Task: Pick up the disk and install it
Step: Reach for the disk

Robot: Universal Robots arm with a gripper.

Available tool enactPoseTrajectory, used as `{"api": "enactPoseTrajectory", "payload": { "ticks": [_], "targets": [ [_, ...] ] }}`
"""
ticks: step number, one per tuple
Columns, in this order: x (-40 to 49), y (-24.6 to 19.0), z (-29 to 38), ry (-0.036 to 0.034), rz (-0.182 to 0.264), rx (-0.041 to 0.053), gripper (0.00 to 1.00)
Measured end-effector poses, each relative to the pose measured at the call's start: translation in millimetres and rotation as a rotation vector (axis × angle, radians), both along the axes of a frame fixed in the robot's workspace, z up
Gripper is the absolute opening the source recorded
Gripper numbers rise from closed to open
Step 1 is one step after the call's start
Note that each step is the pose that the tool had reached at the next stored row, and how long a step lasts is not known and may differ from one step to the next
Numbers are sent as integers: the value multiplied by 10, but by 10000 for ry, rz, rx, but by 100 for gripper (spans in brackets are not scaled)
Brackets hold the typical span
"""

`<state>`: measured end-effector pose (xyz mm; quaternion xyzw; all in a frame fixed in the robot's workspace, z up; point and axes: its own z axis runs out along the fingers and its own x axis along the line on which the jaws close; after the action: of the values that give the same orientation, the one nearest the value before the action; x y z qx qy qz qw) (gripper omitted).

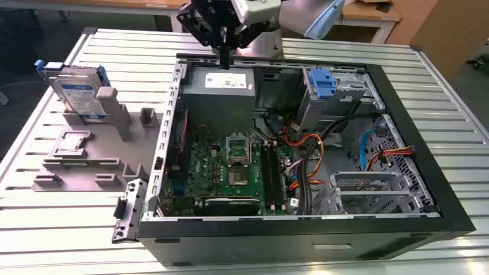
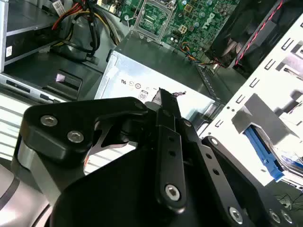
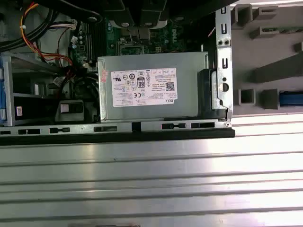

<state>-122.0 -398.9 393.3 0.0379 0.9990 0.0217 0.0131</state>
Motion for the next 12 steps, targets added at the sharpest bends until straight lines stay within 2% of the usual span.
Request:
{"api": "enactPoseTrajectory", "payload": {
  "ticks": [12],
  "targets": [
    [-28,0,0,0,0,0,10]
  ]
}}
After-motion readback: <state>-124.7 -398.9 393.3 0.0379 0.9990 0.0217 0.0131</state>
